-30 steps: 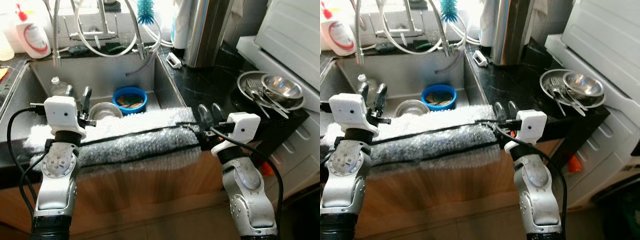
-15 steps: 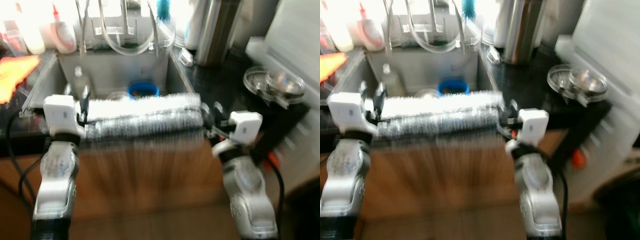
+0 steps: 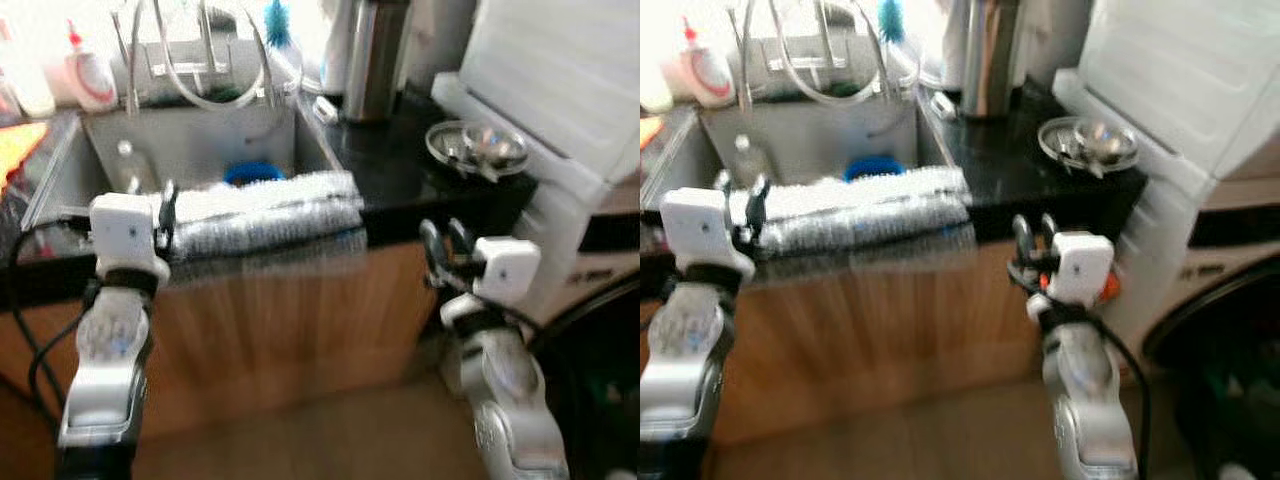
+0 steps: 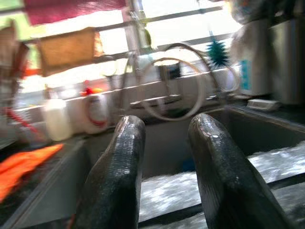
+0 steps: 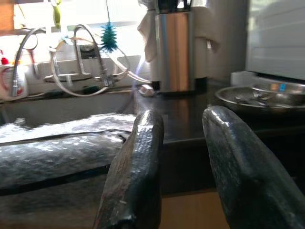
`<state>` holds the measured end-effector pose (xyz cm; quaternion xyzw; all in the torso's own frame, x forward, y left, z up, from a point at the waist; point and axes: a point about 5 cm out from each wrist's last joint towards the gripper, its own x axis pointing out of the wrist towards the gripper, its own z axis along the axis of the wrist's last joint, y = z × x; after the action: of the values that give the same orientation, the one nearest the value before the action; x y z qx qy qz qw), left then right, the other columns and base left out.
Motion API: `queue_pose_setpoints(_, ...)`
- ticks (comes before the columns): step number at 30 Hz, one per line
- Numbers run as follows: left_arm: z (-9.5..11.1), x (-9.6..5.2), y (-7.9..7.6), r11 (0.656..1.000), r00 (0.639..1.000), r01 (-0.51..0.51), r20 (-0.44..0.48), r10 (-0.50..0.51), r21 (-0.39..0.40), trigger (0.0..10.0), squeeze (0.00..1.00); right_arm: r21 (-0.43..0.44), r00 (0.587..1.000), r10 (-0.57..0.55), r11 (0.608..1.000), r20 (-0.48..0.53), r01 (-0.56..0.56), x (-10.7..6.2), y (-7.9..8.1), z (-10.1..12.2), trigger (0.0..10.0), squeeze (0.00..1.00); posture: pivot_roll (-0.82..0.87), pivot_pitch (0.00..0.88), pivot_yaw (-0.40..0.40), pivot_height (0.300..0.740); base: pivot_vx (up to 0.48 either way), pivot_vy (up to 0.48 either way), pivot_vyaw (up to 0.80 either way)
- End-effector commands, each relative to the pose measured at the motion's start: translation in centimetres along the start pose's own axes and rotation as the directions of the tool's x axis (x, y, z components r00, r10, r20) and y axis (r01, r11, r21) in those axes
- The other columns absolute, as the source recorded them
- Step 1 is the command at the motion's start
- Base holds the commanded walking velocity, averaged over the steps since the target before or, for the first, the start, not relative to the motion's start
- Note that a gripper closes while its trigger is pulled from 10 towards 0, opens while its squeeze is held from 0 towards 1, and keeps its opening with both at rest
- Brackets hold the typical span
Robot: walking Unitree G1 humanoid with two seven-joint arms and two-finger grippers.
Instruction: Kitchen organization
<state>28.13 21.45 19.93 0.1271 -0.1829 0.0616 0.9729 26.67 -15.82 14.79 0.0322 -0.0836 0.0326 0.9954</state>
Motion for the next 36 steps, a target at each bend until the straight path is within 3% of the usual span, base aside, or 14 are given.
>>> queue_pose_setpoints(1, -1.8, -0.8, 0.6, 0.999, 0.996, -0.015, -0.084, 0.019, 0.048, 10.0, 0.0, -0.02, 0.994, -0.075, 0.997, -0.079, 0.073, -1.1, -1.5, -1.5, 10.0, 0.0, -0.05, 0.0, -0.005, 0.74, 0.0, 0.0, 0.0)
queue_pose_setpoints(6, -5.1, -2.5, 1.0, 0.998, 0.971, -0.018, -0.239, 0.031, 0.054, 10.0, 0.0, -0.036, 0.969, -0.132, 0.991, -0.207, 0.127, -2.9, -2.6, -4.4, 10.0, 0.0, -0.06, 0.0, -0.003, 0.74, 0.0, 0.0, 0.0)
queue_pose_setpoints(8, -8.8, -4.5, 1.7, 0.997, 0.906, -0.076, -0.419, 0.059, -0.024, 10.0, 0.0, -0.051, 0.925, -0.2, 0.98, -0.322, 0.194, -4.5, -3.7, -7.5, 10.0, 0.0, -0.06, 0.0, -0.003, 0.74, 0.0, 0.0, 0.0)
queue_pose_setpoints(15, -13.1, -8.3, 2.1, 0.996, 0.791, -0.081, -0.61, 0.044, -0.033, 10.0, 0.0, -0.051, 0.824, -0.252, 0.963, -0.507, 0.264, -6.8, -4.9, -11.8, 10.0, 0.0, -0.06, 0.0, -0.009, 0.74, 0.0, 0.0, 0.0)
queue_pose_setpoints(17, -15.6, -10.9, 1.5, 1.0, 0.693, -0.004, -0.72, -0.012, -0.021, 10.0, 0.0, -0.037, 0.779, -0.251, 0.959, -0.575, 0.282, -7.9, -5.2, -13.7, 10.0, 0.0, -0.07, 0.0, -0.019, 0.74, 0.0, 0.0, 0.0)
queue_pose_setpoints(19, -16.2, -11.6, 1.2, 0.999, 0.667, 0.009, -0.744, -0.039, -0.045, 10.0, 0.0, -0.016, 0.768, -0.242, 0.957, -0.593, 0.29, -8.1, -5.2, -14.2, 10.0, 0.0, -0.07, 0.0, -0.024, 0.74, 0.0, 0.0, 0.0)
queue_pose_setpoints(21, -18.3, -13.5, -0.4, 0.992, 0.559, 0.079, -0.82, -0.126, -0.098, 10.0, 0.0, 0.018, 0.743, -0.223, 0.953, -0.631, 0.301, -8.8, -5.4, -15.8, 10.0, 0.0, -0.06, 0.0, -0.034, 0.74, 0.0, 0.0, 0.0)
queue_pose_setpoints(25, -19.4, -14.6, -1.5, 0.986, 0.498, 0.093, -0.852, -0.163, -0.135, 10.0, 0.0, 0.011, 0.693, -0.186, 0.963, -0.697, 0.27, -9.7, -5.2, -17.5, 10.0, 0.0, -0.07, 0.0, -0.032, 0.74, 0.0, 0.0, 0.0)
queue_pose_setpoints(28, -20.5, -15.8, -2.9, 0.978, 0.417, 0.14, -0.886, -0.202, -0.157, 10.0, 0.0, 0.015, 0.607, -0.154, 0.964, -0.779, 0.265, -11.4, -5.1, -19.4, 10.0, 0.0, -0.06, 0.0, -0.037, 0.74, 0.0, 0.0, 0.0)
queue_pose_setpoints(30, -20.9, -16.4, -3.1, 0.977, 0.374, 0.116, -0.903, -0.21, -0.179, 10.0, 0.0, 0.008, 0.566, -0.159, 0.96, -0.809, 0.28, -12.2, -5.2, -20.0, 10.0, 0.0, -0.07, 0.0, -0.032, 0.74, 0.0, 0.0, 0.0)
queue_pose_setpoints(32, -21.0, -16.6, -3.1, 0.977, 0.366, 0.11, -0.907, -0.209, -0.181, 10.0, 0.0, 0.005, 0.556, -0.16, 0.959, -0.815, 0.283, -12.5, -5.3, -20.1, 10.0, 0.0, -0.07, 0.0, -0.03, 0.74, 0.0, 0.0, 0.0)
queue_pose_setpoints(33, -21.3, -17.3, -3.1, 0.977, 0.326, 0.128, -0.924, -0.201, -0.168, 10.0, 0.0, -0.023, 0.501, -0.17, 0.958, -0.849, 0.285, -13.7, -5.5, -20.6, 10.0, 0.0, -0.07, 0.0, -0.026, 0.74, 0.0, 0.0, 0.0)
queue_pose_setpoints(34, -21.4, -17.6, -3.1, 0.977, 0.313, 0.136, -0.928, -0.2, -0.165, 10.0, 0.0, -0.03, 0.484, -0.173, 0.957, -0.858, 0.289, -14.1, -5.6, -20.8, 10.0, 0.0, -0.07, 0.0, -0.025, 0.74, 0.0, 0.0, 0.0)
queue_pose_setpoints(36, -21.5, -18.0, -3.0, 0.978, 0.299, 0.13, -0.933, -0.198, -0.166, 10.0, 0.0, -0.019, 0.47, -0.178, 0.946, -0.865, 0.324, -14.8, -5.7, -21.0, 10.0, 0.0, -0.07, 0.0, -0.018, 0.74, 0.0, 0.0, 0.0)
